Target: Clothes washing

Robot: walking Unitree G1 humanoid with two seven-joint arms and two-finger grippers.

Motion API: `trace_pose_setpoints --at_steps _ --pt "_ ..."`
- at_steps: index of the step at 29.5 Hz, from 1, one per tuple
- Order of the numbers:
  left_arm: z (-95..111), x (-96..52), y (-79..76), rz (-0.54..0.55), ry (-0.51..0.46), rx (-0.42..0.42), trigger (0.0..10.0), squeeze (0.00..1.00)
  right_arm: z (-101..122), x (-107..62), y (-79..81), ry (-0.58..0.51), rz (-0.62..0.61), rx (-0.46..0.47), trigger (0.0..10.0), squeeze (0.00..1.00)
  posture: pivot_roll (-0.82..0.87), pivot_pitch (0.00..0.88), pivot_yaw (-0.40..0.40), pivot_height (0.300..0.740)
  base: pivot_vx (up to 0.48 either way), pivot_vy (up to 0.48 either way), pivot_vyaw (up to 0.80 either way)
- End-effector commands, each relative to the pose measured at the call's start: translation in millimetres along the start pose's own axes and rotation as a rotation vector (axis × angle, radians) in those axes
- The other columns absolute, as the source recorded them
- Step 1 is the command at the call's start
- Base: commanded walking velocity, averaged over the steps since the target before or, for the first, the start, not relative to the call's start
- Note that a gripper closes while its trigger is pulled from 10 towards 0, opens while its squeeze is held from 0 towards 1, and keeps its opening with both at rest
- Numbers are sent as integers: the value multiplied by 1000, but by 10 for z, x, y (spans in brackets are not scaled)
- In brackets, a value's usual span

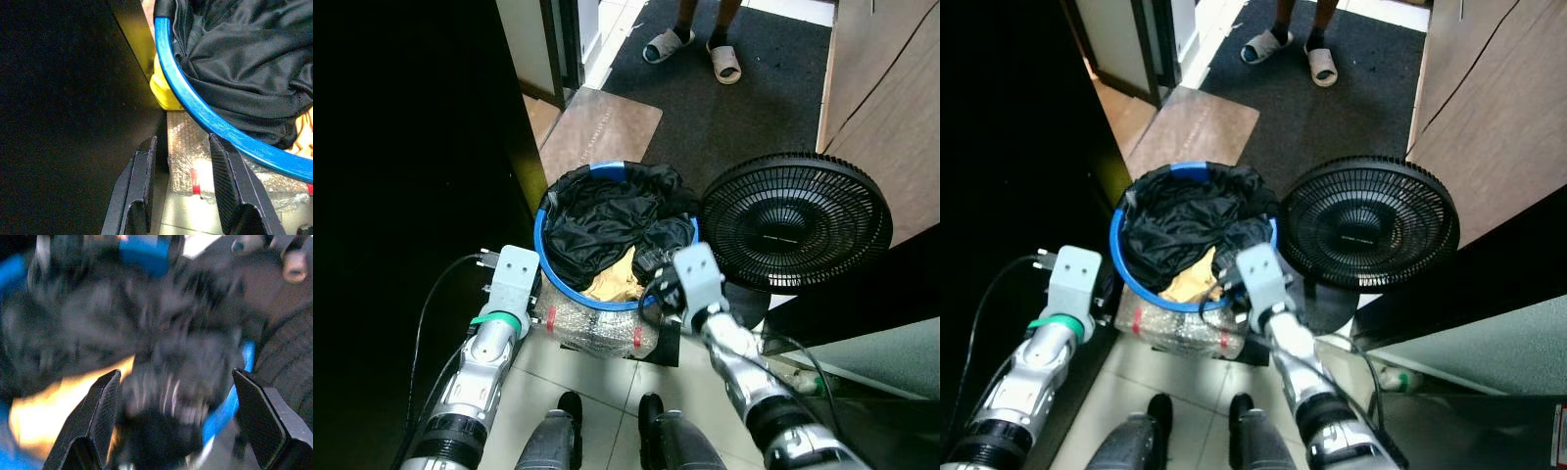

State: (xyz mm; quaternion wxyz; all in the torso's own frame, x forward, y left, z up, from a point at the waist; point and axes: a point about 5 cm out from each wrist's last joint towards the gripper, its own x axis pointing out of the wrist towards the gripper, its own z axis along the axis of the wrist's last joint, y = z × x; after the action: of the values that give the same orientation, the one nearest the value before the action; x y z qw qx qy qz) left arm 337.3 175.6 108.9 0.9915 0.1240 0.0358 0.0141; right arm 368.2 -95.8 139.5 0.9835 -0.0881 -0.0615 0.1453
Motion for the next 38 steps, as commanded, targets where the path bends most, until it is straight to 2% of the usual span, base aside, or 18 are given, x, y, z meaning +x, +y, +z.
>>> trace_pose_setpoints --at_steps 1,4,7,10,11,13,15,19,24,26,30,33,38 --pt "-144 -66 0 -2 56 -7 10000 0 -17 -8 87 -2 28 33 10000 0 116 471 50 740 0 0 0" --pt "-122 -72 21 4 54 -6 10000 0 118 95 245 -28 82 16 10000 0 127 467 49 740 0 0 0" --pt "-125 -85 40 9 56 -3 10000 0 61 121 310 27 100 31 10000 0 138 470 48 740 0 0 0" --pt "-147 -122 71 17 62 2 10000 0 10 145 478 98 198 3 10000 0 150 476 46 740 0 0 0" --pt "-147 -122 71 17 62 2 10000 0 10 145 478 98 198 3 10000 0 150 476 46 740 0 0 0" --pt "-161 -155 88 24 66 5 10000 0 0 144 577 114 257 -64 10000 0 168 479 37 740 0 0 0" --pt "-171 -172 105 29 70 6 10000 0 -6 145 600 119 265 -84 10000 0 168 479 37 740 0 0 0" --pt "-181 -196 127 37 77 7 10000 0 -19 159 578 139 241 -102 10000 0 173 480 33 740 0 0 0" --pt "-148 -229 151 44 75 7 10000 0 -39 194 463 180 170 -104 10000 0 206 517 38 740 0 0 0" --pt "-88 -266 199 55 65 8 10000 0 -8 217 445 175 155 -88 10000 0 231 560 41 740 0 0 0" --pt "-30 -308 264 69 55 8 10000 0 11 233 418 171 138 -82 10000 0 240 578 40 740 0 0 0" --pt "97 -374 398 116 30 -7 10000 0 33 254 364 174 122 -60 10000 0 256 617 30 740 0 0 0" --pt "130 -421 446 135 27 -11 10000 0 15 257 370 198 129 -60 10000 0 257 639 16 740 0 0 0"
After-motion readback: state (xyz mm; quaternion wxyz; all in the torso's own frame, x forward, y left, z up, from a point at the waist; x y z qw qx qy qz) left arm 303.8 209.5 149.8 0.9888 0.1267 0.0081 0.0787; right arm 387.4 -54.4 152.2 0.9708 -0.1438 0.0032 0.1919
